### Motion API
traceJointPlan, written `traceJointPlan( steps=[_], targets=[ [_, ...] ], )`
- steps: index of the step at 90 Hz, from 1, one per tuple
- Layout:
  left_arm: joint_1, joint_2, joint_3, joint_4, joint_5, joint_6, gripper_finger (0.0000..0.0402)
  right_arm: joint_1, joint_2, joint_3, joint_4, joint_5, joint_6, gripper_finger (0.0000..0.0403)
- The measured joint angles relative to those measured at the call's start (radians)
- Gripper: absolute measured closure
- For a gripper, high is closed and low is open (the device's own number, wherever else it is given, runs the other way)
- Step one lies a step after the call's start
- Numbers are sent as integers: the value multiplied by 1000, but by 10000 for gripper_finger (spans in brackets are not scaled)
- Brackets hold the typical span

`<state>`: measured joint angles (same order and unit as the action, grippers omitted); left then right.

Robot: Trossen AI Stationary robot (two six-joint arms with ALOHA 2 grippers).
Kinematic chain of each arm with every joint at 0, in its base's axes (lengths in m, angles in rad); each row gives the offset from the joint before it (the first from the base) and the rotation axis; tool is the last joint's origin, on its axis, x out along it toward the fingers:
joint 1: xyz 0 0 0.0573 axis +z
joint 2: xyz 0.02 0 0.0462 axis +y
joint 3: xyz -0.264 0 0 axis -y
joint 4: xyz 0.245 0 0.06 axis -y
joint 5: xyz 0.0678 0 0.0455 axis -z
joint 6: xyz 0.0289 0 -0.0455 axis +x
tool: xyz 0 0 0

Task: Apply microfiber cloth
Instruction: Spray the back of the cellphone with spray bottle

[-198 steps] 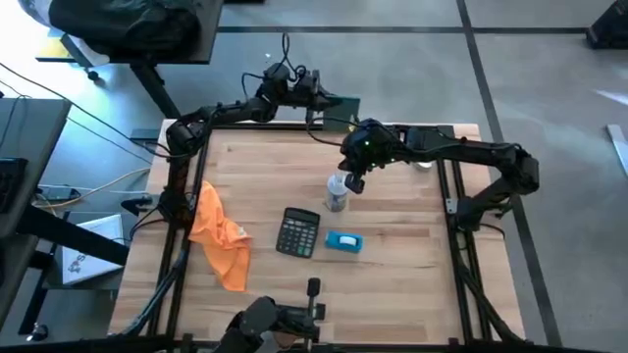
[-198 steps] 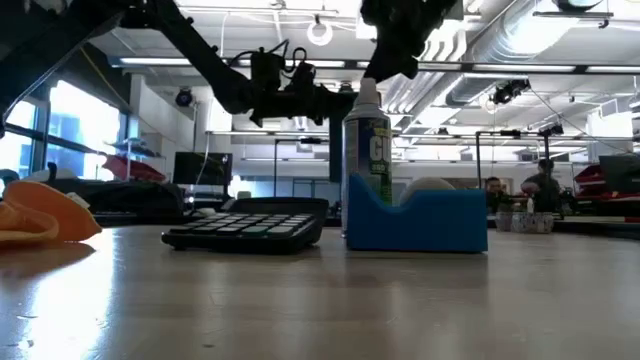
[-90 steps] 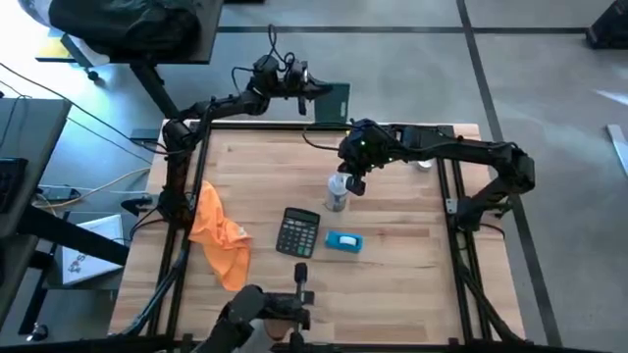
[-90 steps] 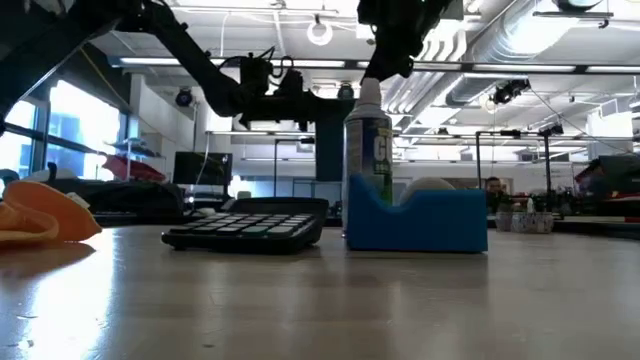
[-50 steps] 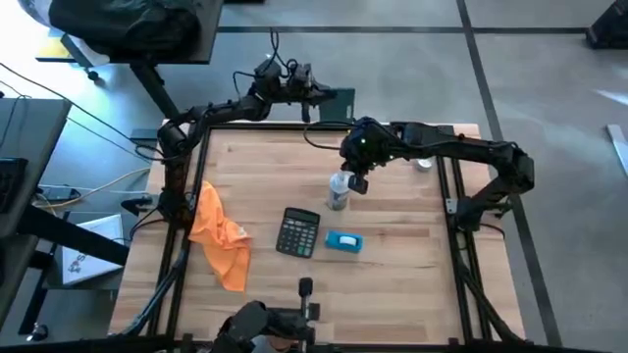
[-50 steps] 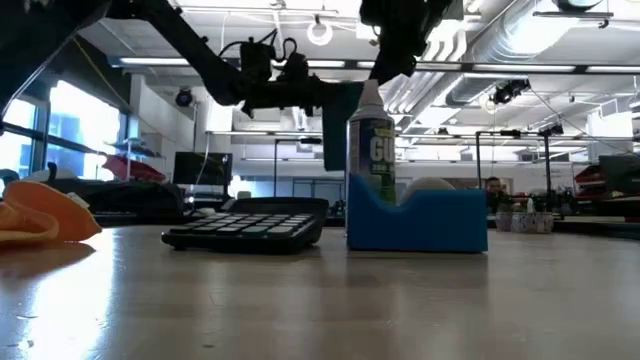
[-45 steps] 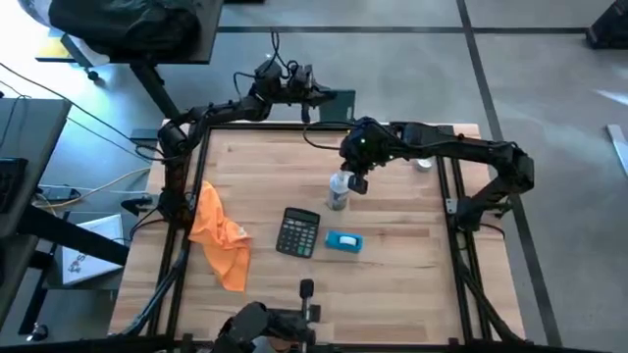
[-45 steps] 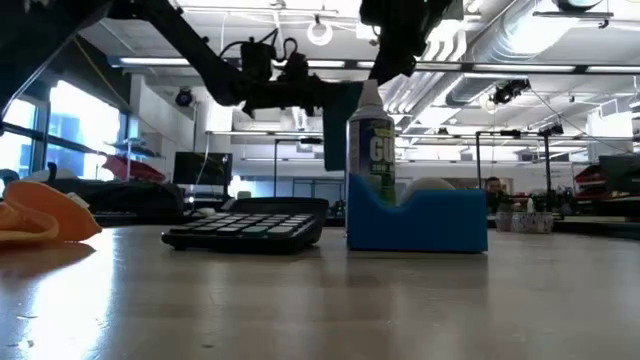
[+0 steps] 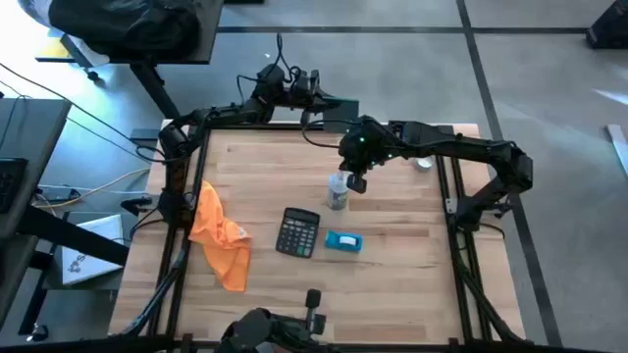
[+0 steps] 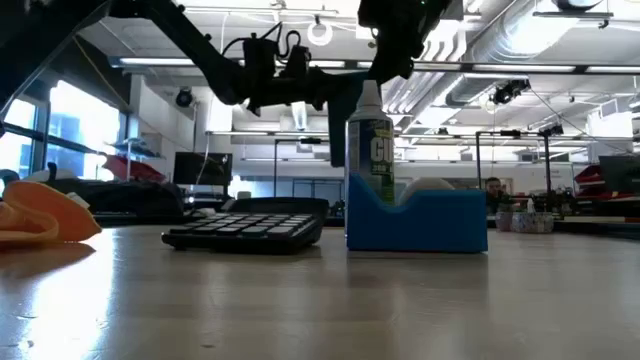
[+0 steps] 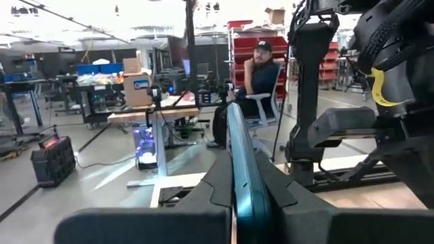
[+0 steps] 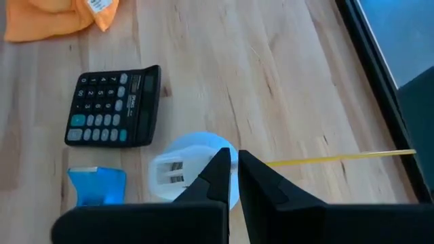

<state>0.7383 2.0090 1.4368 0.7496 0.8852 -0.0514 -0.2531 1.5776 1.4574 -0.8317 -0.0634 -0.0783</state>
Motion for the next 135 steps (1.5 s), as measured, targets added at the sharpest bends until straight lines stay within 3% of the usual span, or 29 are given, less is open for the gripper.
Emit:
traceJointPlan(
  steps=[56,99,135],
  targets=[
    [2,0,0,0,3,-6,401,0,32,1,-11,-20,17,403],
    [8,1,1,0,2,1,401,1,24,88,-66,66,10,403],
    [8,1,1,0,16,2,401,0,24,45,-57,71,11,403]
  ],
)
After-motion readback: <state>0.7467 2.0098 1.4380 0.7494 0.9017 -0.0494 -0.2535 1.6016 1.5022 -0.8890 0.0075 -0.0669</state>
